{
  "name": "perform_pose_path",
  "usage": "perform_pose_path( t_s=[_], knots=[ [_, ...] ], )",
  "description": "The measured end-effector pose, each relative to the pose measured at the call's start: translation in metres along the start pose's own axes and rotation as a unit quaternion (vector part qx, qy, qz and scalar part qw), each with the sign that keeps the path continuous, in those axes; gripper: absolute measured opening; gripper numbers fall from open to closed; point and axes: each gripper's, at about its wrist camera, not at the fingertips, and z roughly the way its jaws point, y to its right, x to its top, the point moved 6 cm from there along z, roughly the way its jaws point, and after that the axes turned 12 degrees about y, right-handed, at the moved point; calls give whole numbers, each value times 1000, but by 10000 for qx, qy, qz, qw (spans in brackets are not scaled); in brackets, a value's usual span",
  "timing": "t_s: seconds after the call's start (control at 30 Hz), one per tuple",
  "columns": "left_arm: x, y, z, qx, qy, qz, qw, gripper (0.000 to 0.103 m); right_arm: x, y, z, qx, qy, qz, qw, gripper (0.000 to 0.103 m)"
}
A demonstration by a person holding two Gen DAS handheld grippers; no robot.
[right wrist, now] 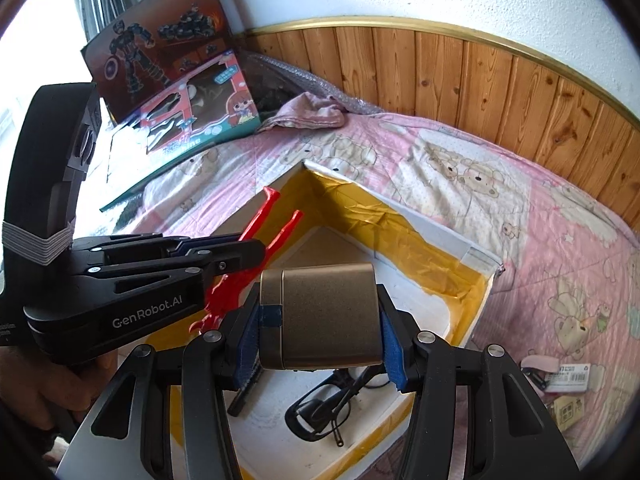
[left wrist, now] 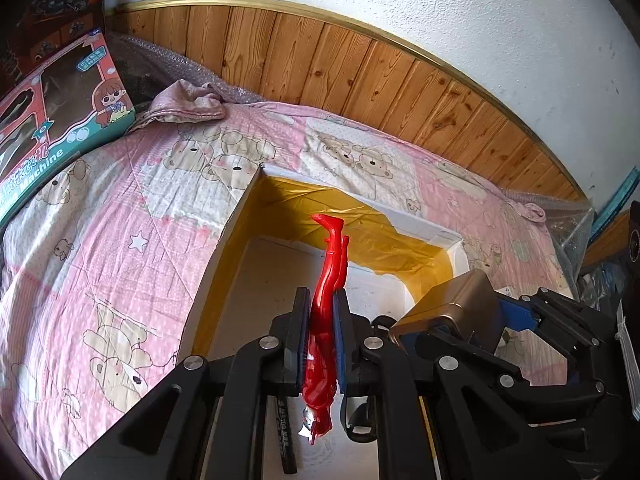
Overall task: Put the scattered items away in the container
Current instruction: 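Open the right tool to drop the gold box while the left tool drops the figure, then withdraw both open tools from the box back over the bedspread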
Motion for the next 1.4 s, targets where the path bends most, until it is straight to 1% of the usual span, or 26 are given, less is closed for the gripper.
perform_pose_path(
  t_s=[0.2,0.23,0.3,0.37,0.4,0.43,0.5,0.63,0.73,0.87,1.07,1.4],
  knots=[
    [2,-7,26,234,-167,106,9995,12,2,10,21,-15,-105,11,9999,55],
    [3,-9,29,293,-167,136,9993,12,2,11,24,3,-119,30,9999,56],
    [2,-12,37,327,-244,135,9991,12,4,14,28,28,-115,50,9999,56],
    [1,-17,44,313,-303,25,9990,16,5,18,29,-18,-75,121,9999,56],
    [0,-20,45,365,-297,3,9989,24,6,20,29,-22,-63,183,9998,57],
    [0,-21,45,417,-244,-11,9988,28,6,22,28,-5,-51,249,9997,57],
    [-1,-21,43,363,-218,-39,9991,29,6,26,24,17,-20,377,9993,57],
    [-1,-14,33,268,-138,-35,9995,29,3,29,9,153,47,692,9975,57],
    [-1,-10,22,190,-67,-57,9998,29,0,22,-5,293,136,718,9969,56],
    [-5,-8,7,224,11,-8,9997,29,-13,10,-21,435,173,766,9960,56],
    [-20,-5,-19,238,70,13,9997,29,-36,-7,-40,518,154,811,9952,56],
    [-50,7,-72,92,193,-91,9997,29,-64,-33,-81,605,280,898,9937,56]
  ],
)
